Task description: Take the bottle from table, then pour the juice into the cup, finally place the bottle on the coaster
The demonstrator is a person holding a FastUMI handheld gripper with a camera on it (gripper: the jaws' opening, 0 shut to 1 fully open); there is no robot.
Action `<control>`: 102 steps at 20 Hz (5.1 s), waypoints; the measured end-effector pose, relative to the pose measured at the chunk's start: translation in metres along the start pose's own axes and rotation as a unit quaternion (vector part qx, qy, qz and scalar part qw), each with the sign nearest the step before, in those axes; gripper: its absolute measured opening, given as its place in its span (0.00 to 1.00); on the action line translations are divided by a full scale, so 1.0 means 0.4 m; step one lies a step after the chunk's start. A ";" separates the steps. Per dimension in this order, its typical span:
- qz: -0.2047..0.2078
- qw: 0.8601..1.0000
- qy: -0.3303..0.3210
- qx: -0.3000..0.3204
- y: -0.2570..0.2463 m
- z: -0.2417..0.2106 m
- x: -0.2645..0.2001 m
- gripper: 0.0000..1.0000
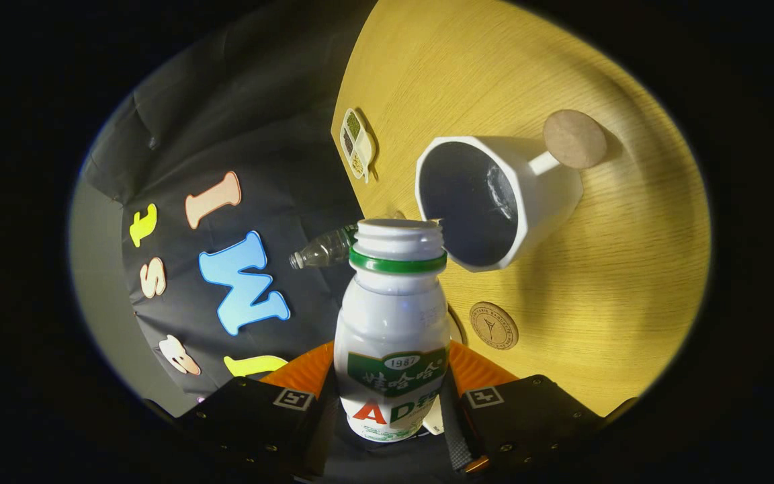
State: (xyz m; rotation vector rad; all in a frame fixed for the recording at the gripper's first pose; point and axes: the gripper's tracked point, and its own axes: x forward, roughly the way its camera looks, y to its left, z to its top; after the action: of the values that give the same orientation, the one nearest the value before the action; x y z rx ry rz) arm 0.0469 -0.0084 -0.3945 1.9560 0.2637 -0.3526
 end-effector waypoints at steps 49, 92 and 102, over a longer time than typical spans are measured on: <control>0.045 0.921 0.018 -0.387 0.039 -0.017 0.001 0.67; 0.046 0.532 -0.031 -0.845 -0.116 -0.210 0.249 0.67; 0.043 0.536 -0.024 -0.843 -0.125 -0.197 0.287 0.72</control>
State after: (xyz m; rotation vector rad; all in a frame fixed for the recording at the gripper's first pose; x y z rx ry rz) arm 0.1465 0.0862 -0.4491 -0.0230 0.2730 0.0341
